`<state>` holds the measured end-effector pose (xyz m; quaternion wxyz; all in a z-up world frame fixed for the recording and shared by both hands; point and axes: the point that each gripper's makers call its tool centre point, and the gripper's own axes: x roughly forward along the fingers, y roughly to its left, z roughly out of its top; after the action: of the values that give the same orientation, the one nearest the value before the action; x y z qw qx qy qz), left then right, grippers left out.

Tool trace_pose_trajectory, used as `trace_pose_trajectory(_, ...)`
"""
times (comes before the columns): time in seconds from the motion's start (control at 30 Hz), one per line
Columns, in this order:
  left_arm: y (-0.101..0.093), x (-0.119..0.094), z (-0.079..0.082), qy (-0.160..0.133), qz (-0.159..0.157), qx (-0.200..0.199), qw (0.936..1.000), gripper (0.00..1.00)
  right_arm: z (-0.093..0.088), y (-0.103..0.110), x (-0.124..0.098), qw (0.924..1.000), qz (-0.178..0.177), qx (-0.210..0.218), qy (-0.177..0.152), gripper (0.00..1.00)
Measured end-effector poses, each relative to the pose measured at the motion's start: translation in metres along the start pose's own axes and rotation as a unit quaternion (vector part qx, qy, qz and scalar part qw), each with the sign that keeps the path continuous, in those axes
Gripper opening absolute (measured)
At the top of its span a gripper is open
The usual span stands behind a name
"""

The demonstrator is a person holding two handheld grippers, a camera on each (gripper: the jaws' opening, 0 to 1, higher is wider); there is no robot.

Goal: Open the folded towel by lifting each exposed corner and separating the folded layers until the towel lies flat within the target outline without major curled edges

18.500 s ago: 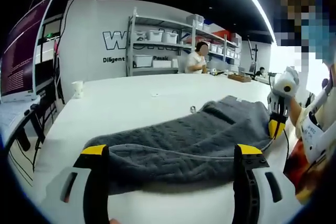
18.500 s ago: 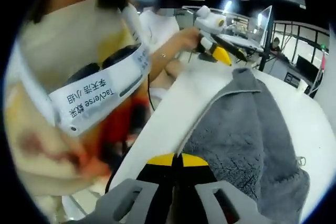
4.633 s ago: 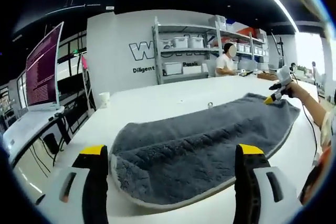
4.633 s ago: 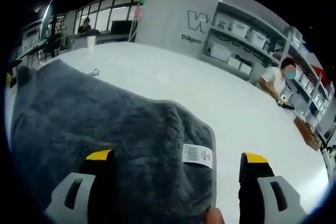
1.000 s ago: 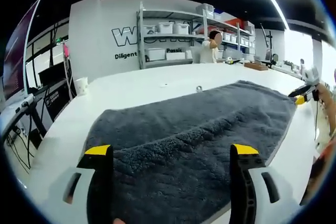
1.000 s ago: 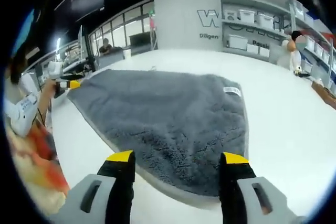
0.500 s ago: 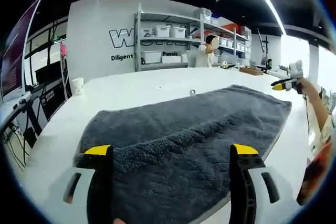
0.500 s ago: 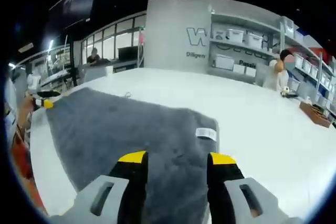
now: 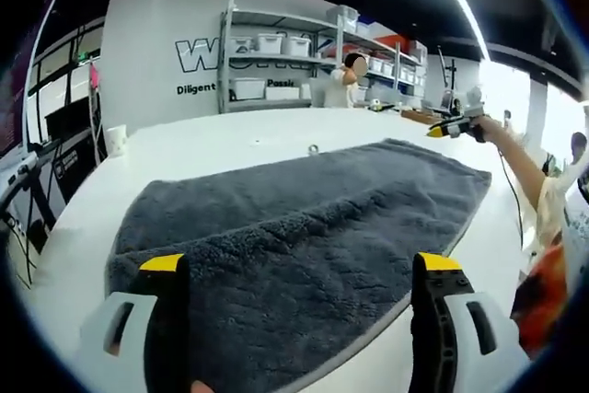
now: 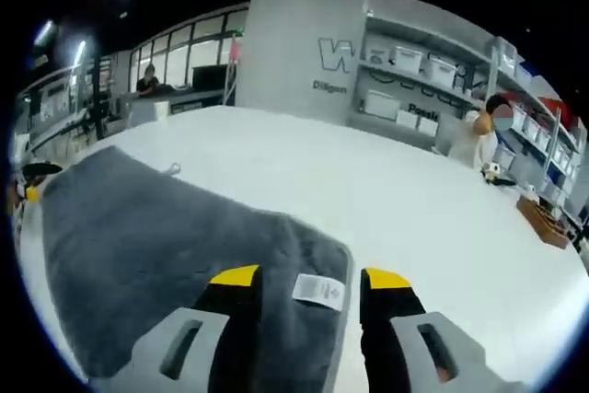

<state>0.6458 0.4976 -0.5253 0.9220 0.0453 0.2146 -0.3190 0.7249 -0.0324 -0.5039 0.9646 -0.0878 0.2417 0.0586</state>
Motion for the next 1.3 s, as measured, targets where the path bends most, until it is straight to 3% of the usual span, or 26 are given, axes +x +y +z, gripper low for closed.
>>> trace_pose_trajectory(0.1, -0.002, 0.0, -0.002, 0.001, -0.007, -0.005, 1.0, 1.0, 0.002, -0.014, 0.016, 0.9996, -0.026, -0.01, 0.008, 0.31)
trace_pose_trajectory(0.23, 0.001, -0.001, -0.004, 0.002, -0.002, -0.008, 1.0, 1.0, 0.001, -0.02, 0.036, 0.9994, -0.028, -0.009, 0.016, 0.25)
trace_pose_trajectory(0.5, 0.01, -0.007, -0.005, 0.0, 0.015, -0.012, 0.9998, 1.0, -0.022, -0.026, 0.067, 0.9976, -0.04, 0.005, 0.057, 0.2)
trace_pose_trajectory(0.67, 0.014, -0.009, -0.006, 0.002, 0.021, -0.015, 0.9997, 0.99, -0.032, -0.039, 0.071, 0.9937, -0.071, -0.031, 0.081, 0.19)
trace_pose_trajectory(0.97, 0.014, -0.005, -0.004, 0.005, 0.021, -0.013, 0.9997, 0.99, -0.03, -0.058, 0.073, 0.9924, -0.099, -0.02, 0.071, 0.26)
trace_pose_trajectory(1.3, 0.014, -0.005, -0.009, 0.009, 0.021, -0.014, 0.9996, 0.99, -0.031, -0.063, 0.071, 0.9901, -0.12, -0.028, 0.068, 0.25)
